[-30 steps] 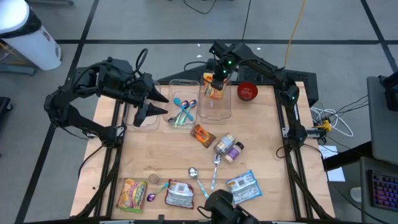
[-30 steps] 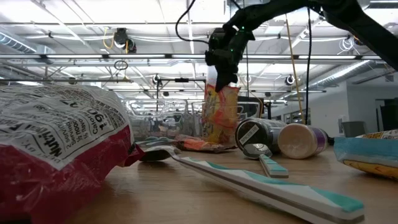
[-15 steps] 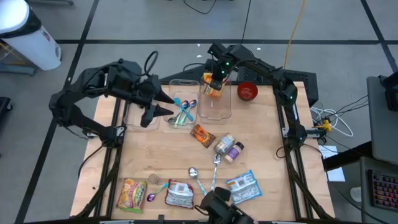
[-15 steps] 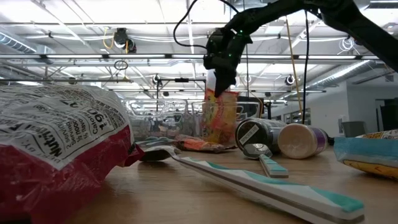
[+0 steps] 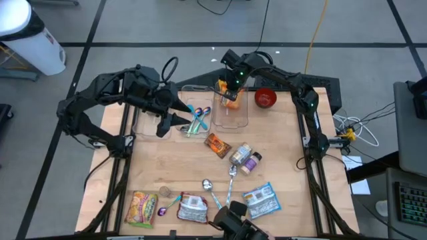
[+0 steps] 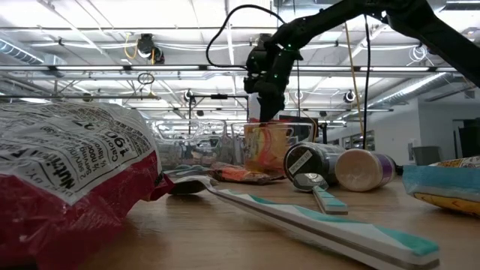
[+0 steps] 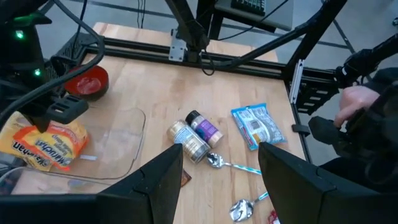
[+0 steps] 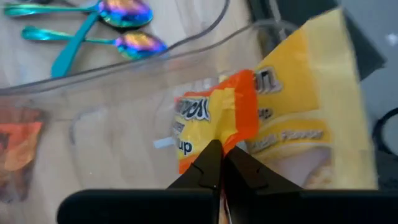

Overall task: Pick & Place Food Item
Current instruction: Put the orange noodle pack into the right transparent bin, then put the red noodle pack into the right transparent bin

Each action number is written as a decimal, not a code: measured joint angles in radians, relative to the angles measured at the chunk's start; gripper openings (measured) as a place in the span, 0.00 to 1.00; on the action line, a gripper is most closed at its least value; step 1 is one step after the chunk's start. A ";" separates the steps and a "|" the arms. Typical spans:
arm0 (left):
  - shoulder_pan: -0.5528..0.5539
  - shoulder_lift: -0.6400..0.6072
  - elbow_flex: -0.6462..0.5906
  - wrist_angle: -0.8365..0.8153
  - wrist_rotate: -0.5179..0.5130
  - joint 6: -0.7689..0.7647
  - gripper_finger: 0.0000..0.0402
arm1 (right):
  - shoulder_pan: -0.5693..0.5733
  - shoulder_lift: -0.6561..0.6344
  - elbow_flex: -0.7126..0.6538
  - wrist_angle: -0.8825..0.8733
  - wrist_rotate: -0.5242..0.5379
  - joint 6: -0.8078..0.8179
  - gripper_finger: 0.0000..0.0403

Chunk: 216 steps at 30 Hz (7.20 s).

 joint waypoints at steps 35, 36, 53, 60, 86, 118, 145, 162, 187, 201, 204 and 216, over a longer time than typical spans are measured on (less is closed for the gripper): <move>0.000 -0.001 0.001 -0.001 0.017 -0.016 0.54 | 0.025 0.000 0.000 0.066 0.057 -0.056 0.17; 0.000 -0.001 0.001 -0.001 0.017 -0.016 0.54 | 0.026 0.000 0.000 0.067 0.057 -0.056 0.19; -0.001 0.000 0.002 -0.102 -0.002 -0.055 0.54 | 0.030 -0.132 0.000 0.147 0.050 0.010 0.30; -0.019 0.016 0.001 -0.289 0.029 -0.105 0.54 | 0.031 -0.259 0.000 0.214 -0.092 0.176 0.30; -0.556 -0.100 -0.276 -0.083 -0.298 -0.542 0.54 | 0.507 -0.720 -0.972 1.275 -0.263 0.664 0.31; -0.617 0.192 -0.710 1.168 -0.447 -0.949 0.54 | 0.994 -0.753 -1.168 1.402 -0.358 0.957 0.43; -0.749 0.318 -0.709 1.022 -0.462 -1.280 0.54 | 1.063 -0.763 -1.360 1.273 -0.132 0.963 0.42; -0.712 0.318 -0.709 0.861 -0.337 -1.209 0.54 | 1.058 -0.763 -1.375 1.276 -0.182 0.974 0.42; -0.546 0.329 -0.709 0.540 -0.134 -0.864 0.54 | 1.038 -0.764 -1.375 1.276 -0.178 0.992 0.42; -0.539 0.462 -0.708 0.642 -0.027 -0.868 0.54 | 1.036 -0.764 -1.373 1.266 -0.177 0.984 0.42; -0.539 0.470 -0.708 0.655 -0.027 -0.881 0.54 | 1.033 -0.764 -1.374 1.265 -0.178 0.984 0.42; -0.537 0.482 -0.709 0.664 -0.018 -0.923 0.25 | 1.031 -0.764 -1.374 1.267 -0.178 0.969 0.42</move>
